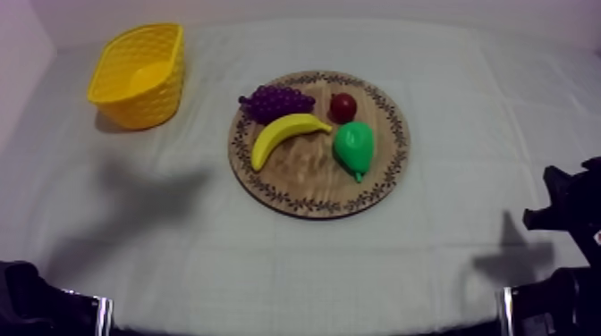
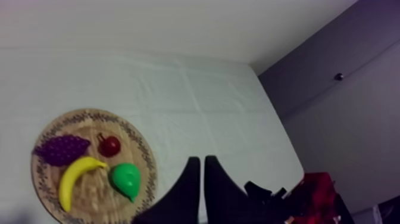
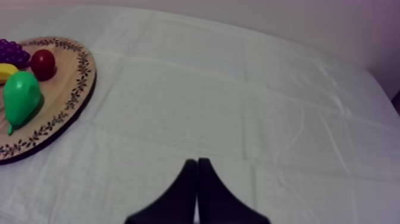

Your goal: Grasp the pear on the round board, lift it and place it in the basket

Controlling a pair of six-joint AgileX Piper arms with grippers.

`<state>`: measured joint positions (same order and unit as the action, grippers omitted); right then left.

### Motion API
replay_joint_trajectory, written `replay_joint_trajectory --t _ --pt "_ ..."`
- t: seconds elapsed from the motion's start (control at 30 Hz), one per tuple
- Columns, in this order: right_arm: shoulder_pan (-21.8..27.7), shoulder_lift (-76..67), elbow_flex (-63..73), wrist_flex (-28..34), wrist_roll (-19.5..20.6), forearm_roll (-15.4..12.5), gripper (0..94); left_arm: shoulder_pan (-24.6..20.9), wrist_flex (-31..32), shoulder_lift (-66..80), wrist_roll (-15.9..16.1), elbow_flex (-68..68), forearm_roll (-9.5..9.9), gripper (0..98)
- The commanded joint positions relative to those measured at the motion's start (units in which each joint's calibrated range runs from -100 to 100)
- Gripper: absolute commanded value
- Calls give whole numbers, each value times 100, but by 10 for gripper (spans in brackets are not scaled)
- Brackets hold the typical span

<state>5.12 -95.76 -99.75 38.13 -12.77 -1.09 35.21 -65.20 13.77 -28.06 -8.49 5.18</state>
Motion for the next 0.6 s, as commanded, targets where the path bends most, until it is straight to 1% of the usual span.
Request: replay_joint_trajectory --t 0.0,0.13,0.27,0.43,0.57 --pt "1 1 -3 -7 -1 -1 3 6 -52 -973 -5 -560 -97 6" --pt "1 1 -3 -7 -1 -1 3 55 -99 -1589 -17 -618 -240 11" --pt "1 1 -3 -7 1 -1 3 137 -68 -2054 -22 -471 -331 12" --pt "1 1 -3 -7 0 -1 3 253 137 -2513 -35 -148 -438 12" --pt "1 1 -3 -7 1 -1 3 284 388 -2899 49 176 -571 11"
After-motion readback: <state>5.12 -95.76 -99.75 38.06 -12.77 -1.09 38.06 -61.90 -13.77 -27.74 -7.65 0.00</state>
